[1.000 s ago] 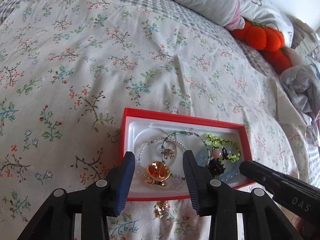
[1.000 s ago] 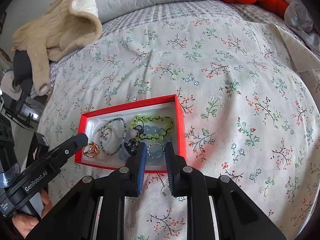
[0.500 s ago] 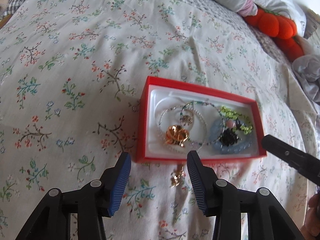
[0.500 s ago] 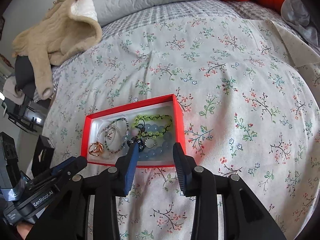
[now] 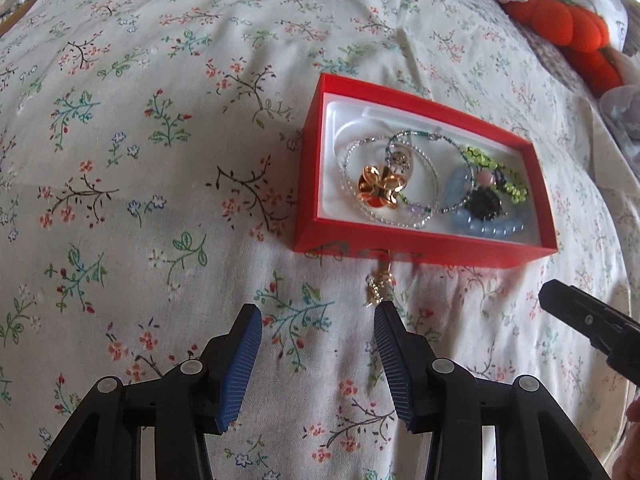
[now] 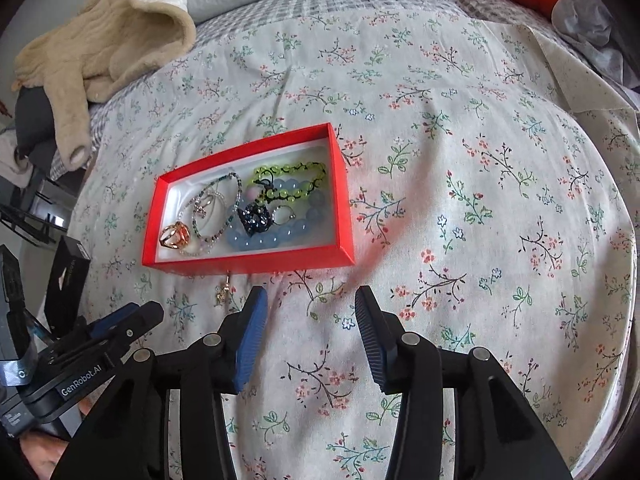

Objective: Organize jewelry

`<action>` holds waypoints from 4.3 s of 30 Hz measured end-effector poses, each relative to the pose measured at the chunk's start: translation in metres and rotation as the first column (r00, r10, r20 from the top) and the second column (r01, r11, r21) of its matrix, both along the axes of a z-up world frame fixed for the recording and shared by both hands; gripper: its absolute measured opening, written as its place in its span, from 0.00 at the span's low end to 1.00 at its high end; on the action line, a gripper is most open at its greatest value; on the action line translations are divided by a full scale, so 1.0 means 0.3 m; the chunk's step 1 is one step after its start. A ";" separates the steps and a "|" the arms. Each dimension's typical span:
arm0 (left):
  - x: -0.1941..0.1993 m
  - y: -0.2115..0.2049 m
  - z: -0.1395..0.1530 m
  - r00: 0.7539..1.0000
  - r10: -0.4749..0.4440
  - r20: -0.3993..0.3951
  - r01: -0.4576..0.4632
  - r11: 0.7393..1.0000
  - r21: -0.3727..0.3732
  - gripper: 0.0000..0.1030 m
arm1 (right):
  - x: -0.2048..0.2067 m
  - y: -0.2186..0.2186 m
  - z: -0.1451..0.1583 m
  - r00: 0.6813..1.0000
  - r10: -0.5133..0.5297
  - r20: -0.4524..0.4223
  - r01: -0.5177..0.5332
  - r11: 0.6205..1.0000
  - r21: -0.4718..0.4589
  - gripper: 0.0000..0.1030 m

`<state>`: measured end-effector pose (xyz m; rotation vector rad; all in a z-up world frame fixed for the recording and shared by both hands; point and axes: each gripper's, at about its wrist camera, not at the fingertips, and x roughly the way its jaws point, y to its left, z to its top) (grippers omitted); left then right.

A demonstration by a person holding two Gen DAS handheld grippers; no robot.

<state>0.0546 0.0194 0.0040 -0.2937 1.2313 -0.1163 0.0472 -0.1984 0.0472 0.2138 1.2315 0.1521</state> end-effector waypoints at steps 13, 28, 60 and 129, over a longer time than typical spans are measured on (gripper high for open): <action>0.052 -0.127 -0.086 0.996 -0.067 -0.053 0.066 0.998 -0.013 0.35 | 0.003 -0.012 -0.059 0.998 -0.011 -0.055 0.011 1.000 -0.010 0.47; 0.147 -0.249 -0.139 0.993 -0.101 -0.062 0.106 0.991 0.082 0.04 | 0.027 -0.065 -0.095 0.997 -0.017 -0.080 0.015 1.000 -0.025 0.47; 0.060 0.035 -0.059 0.999 -0.043 -0.025 0.045 0.998 0.051 0.02 | 0.067 0.253 -0.160 0.990 0.091 -0.107 -0.086 0.995 0.047 0.37; 0.126 -0.144 0.059 0.953 -0.102 0.285 0.115 0.993 -0.030 0.02 | 0.032 0.002 0.001 0.998 -0.056 0.031 0.051 0.991 0.128 0.11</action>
